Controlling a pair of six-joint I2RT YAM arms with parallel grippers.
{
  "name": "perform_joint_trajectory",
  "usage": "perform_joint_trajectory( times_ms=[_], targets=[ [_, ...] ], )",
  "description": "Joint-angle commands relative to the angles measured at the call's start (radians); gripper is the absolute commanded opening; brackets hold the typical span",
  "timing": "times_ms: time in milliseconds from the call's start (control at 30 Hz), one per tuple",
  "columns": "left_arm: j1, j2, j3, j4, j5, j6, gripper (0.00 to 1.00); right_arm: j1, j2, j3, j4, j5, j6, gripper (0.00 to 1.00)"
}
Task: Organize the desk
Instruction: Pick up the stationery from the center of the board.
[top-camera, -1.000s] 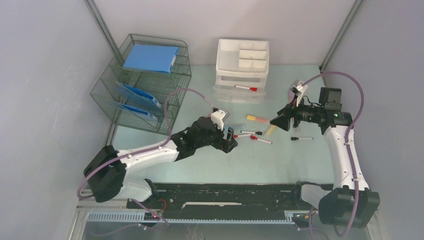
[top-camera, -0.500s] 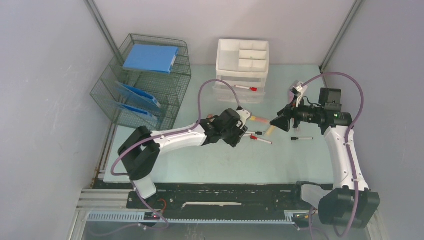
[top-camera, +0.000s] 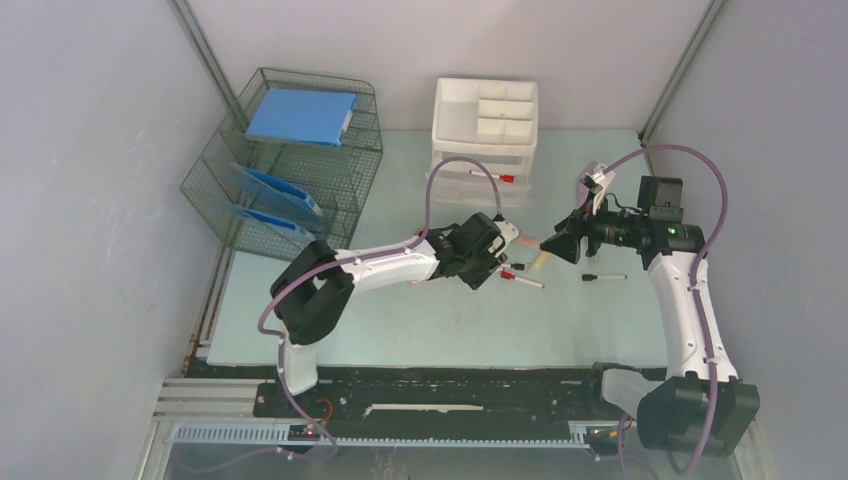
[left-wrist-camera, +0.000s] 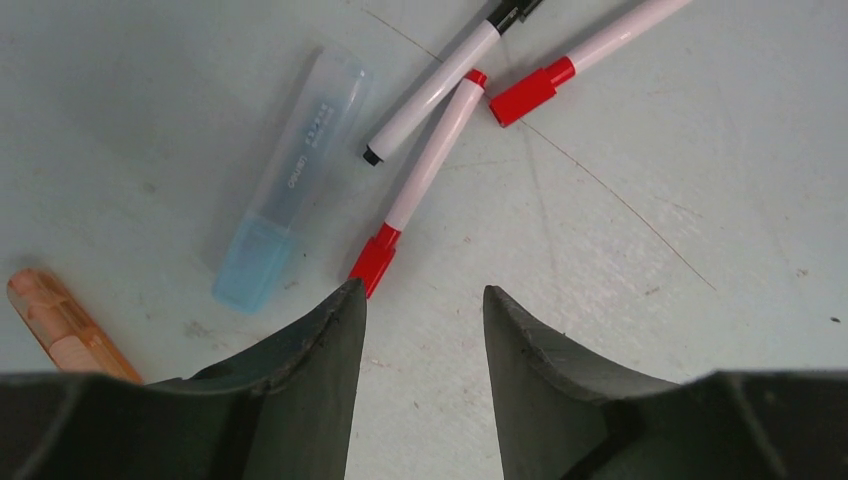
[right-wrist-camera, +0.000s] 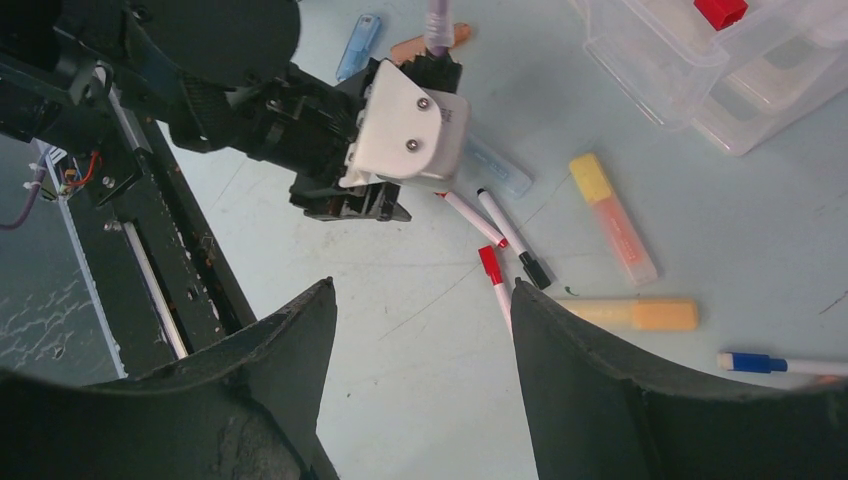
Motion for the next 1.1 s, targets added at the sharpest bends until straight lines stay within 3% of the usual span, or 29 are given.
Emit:
perform_joint_trajectory(
  times_ms=[0, 333, 767, 867, 1067],
  targets=[
    [-0.003, 0.045, 0.074, -0.034, -0.033, 0.065, 0.54, -0.002, -0.019, -0.001, 0.003, -0.005, -0.012, 0.72],
    [-0.003, 0.136, 0.152, -0.06, -0.04, 0.108, 0.53, 0.0, -0.012, -0.001, 0.004, -0.002, -0.012, 0.72],
    [0.008, 0.212, 0.206, -0.094, -0.006, 0.138, 0.4, 0.003, -0.008, -0.002, 0.003, 0.006, -0.013, 0.72],
    [0.01, 0.214, 0.197, -0.093, 0.027, 0.13, 0.34, 0.003, -0.009, -0.001, 0.003, 0.005, -0.013, 0.72],
    [0.011, 0.203, 0.159, -0.086, 0.054, 0.113, 0.12, 0.002, -0.011, -0.001, 0.003, 0.005, -0.013, 0.72]
  ],
)
